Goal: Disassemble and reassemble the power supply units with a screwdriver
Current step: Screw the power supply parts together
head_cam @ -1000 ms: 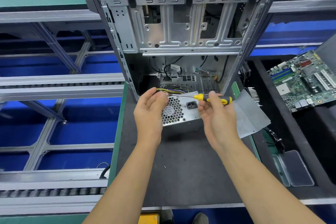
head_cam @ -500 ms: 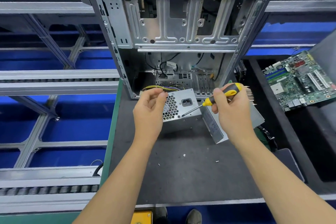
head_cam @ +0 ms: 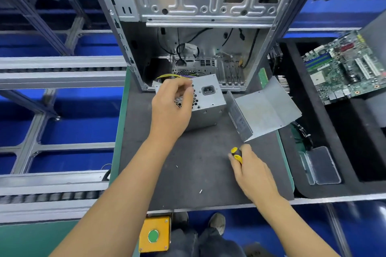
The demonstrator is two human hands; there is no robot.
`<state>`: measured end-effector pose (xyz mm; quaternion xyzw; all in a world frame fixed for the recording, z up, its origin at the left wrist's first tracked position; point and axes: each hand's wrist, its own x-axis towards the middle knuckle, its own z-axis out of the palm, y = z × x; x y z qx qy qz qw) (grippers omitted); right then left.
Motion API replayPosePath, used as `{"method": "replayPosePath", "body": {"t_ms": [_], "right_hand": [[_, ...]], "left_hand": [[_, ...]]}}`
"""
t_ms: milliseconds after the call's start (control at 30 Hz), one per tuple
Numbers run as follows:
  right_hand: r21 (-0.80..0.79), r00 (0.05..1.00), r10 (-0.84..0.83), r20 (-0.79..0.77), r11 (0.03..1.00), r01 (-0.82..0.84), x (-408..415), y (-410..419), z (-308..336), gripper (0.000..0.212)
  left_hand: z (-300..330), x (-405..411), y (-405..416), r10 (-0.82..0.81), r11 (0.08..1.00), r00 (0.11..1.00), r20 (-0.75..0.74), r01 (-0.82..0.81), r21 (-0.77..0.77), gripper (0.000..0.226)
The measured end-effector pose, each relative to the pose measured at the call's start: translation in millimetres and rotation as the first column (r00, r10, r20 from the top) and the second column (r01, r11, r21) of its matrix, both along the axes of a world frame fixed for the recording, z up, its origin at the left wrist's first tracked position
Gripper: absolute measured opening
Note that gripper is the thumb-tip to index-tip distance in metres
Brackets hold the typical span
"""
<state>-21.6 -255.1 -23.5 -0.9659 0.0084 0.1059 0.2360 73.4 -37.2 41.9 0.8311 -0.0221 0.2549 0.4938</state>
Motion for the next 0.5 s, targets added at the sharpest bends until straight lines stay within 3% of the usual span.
{"method": "replayPosePath", "body": {"t_ms": [33, 100, 167, 233, 433, 500], "right_hand": [[-0.042, 0.998, -0.025, 0.049, 0.999, 0.027, -1.3, 0.9, -1.1, 0.028], [0.040, 0.999, 0.000, 0.050, 0.999, -0.002, -4.1, 0.9, -5.2, 0.033], [0.167, 0.979, 0.199, -0.049, 0.968, -0.189, -13.5, 10.0, -7.8, 0.035], [0.188, 0.911, 0.402, -0.096, 0.906, -0.380, -21.6, 22.0, -12.3, 0.034], [-0.084, 0.795, 0.589, -0.147, 0.793, -0.603, -22.2, 38.1, -24.0, 0.017], [-0.057, 0.801, 0.580, -0.151, 0.803, -0.593, -18.4, 39.3, -18.3, 0.019]], "left_hand": [[-0.1, -0.4, -0.8, -0.005, 1.000, 1.000, 0.001, 0.005, 0.004, 0.012], [-0.7, -0.9, -1.8, -0.013, 1.000, 1.000, 0.003, 0.013, 0.019, 0.012], [-0.5, -1.1, -2.3, -0.015, 1.000, 1.000, 0.003, 0.015, 0.023, 0.012], [0.4, -0.3, -1.8, -0.012, 1.000, 1.000, 0.003, 0.011, 0.022, 0.012], [1.0, 0.0, -0.6, -0.050, 0.998, 0.998, -0.024, 0.050, -0.024, 0.013], [0.8, 0.6, 0.7, -0.061, 0.997, 0.998, -0.030, 0.059, -0.041, 0.013]]}}
